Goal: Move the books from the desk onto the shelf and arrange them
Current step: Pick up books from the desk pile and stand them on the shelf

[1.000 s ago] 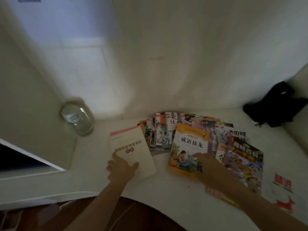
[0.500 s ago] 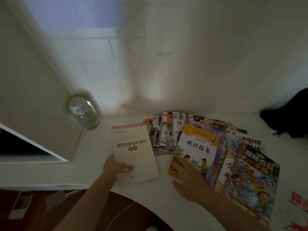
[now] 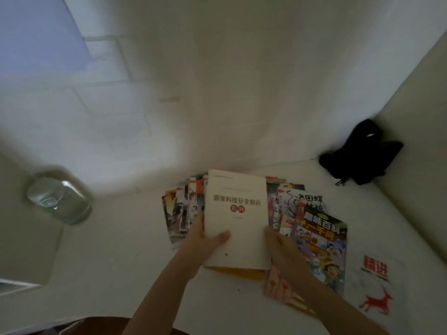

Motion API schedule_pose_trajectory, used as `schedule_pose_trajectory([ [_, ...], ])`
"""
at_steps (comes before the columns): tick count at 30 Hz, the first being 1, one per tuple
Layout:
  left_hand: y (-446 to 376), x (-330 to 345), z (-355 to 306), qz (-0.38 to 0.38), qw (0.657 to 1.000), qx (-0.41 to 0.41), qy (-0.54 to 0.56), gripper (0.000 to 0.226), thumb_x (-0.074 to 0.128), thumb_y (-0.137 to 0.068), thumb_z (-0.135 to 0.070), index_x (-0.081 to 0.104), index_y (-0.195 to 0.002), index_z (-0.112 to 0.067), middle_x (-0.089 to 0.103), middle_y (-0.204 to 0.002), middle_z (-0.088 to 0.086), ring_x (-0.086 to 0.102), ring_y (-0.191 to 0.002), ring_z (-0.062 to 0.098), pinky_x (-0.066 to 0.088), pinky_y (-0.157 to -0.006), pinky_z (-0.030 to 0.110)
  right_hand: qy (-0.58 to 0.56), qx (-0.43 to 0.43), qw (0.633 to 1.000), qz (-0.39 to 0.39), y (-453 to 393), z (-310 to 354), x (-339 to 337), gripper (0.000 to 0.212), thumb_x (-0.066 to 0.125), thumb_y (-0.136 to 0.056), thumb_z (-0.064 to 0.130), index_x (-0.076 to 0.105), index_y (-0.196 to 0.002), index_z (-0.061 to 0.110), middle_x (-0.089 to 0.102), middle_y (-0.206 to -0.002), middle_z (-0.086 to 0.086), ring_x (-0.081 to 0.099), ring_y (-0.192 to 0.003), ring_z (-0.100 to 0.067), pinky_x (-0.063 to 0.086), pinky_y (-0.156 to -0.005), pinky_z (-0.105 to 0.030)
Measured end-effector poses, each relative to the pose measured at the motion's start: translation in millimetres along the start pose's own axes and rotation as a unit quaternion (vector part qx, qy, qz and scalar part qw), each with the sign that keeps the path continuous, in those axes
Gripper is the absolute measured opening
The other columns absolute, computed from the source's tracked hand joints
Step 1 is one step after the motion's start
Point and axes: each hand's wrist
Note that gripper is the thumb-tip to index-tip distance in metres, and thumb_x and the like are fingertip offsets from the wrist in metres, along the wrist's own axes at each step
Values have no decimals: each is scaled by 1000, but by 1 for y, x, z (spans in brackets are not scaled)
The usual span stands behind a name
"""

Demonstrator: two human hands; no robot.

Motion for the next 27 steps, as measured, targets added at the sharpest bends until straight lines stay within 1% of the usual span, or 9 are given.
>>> schedule_pose_trajectory([
  [2, -22, 17, 18, -29, 992, 0, -120, 58, 80, -78, -23, 48, -126, -21, 60, -127, 2, 61, -108, 20, 57, -87, 40, 81, -3, 996, 26, -2, -14, -4, 48, 56, -85, 56, 64, -114, 19, 70, -108, 3, 67, -93, -8, 58, -77, -25],
  [4, -36, 23, 35, -70, 961, -5, -267, 67, 80, -77, -33, 45, -132, -17, 40, -140, 6, 44, -127, 26, 46, -103, 43, 138, -16, 989, 46, -3, -28, -6, 38, 61, -91, 42, 61, -120, 18, 66, -109, 9, 63, -91, 1, 52, -71, -10],
  [6, -41, 25, 48, -77, 945, -12, -319, 76, 78, -78, -36, 38, -138, -12, 21, -148, 10, 28, -138, 30, 35, -112, 45, 232, -30, 972, 4, -8, -41, -7, 31, 63, -93, 33, 62, -119, 17, 62, -113, 3, 60, -97, -6, 47, -77, -8],
  [8, -39, 29, 51, -66, 956, -19, -285, 70, 78, -79, -28, 36, -133, -14, 29, -147, 10, 39, -132, 30, 42, -108, 45, 295, -21, 955, -31, -12, -47, -4, 34, 64, -91, 29, 62, -121, 13, 55, -123, -4, 53, -114, -19, 43, -96, -21],
  [11, -34, 34, 47, -66, 971, -21, -228, 64, 80, -77, -18, 35, -123, -17, 54, -131, 9, 57, -110, 25, 53, -94, 41, 234, 11, 972, -29, -13, -49, 4, 39, 60, -89, 17, 57, -127, 10, 57, -127, -6, 54, -117, -22, 46, -99, -29],
  [15, -35, 30, 36, -93, 991, -90, -29, 85, 88, -67, -13, 33, -132, -11, 59, -114, 8, 62, -96, 26, 57, -83, 46, 71, 31, 997, -31, -13, -42, 3, 34, 64, -88, 8, 50, -114, 25, 59, -105, 12, 57, -91, -4, 47, -64, -3],
  [17, -30, 33, 25, -62, 990, -125, 31, 64, 86, -70, -19, 51, -123, -12, 69, -105, 8, 69, -89, 29, 60, -68, 45, 19, 37, 998, -49, -19, -40, 1, 40, 73, -85, 19, 46, -113, 30, 61, -107, 12, 57, -84, 0, 47, -60, -5],
  [19, -23, 40, 16, -17, 993, -116, 23, 43, 80, -77, -14, 60, -115, -16, 72, -100, 6, 70, -86, 27, 59, -60, 40, -14, 40, 997, -61, -20, -38, -1, 47, 78, -80, 32, 51, -118, 27, 66, -115, 6, 62, -88, -6, 51, -68, -12],
  [27, -4, 93, 0, 157, 983, -76, 58, 52, 80, -71, -11, 61, -116, -27, 74, -109, 7, 70, -97, 34, 59, -74, 54, -72, 48, 986, -139, 5, -37, -73, 44, 74, -73, 60, 62, -106, 34, 71, -95, 13, 70, -82, -7, 58, -66, -25],
])
Point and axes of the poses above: each hand's wrist, its own y-axis away from the middle knuckle, its own x-axis out of the palm, z = x × y
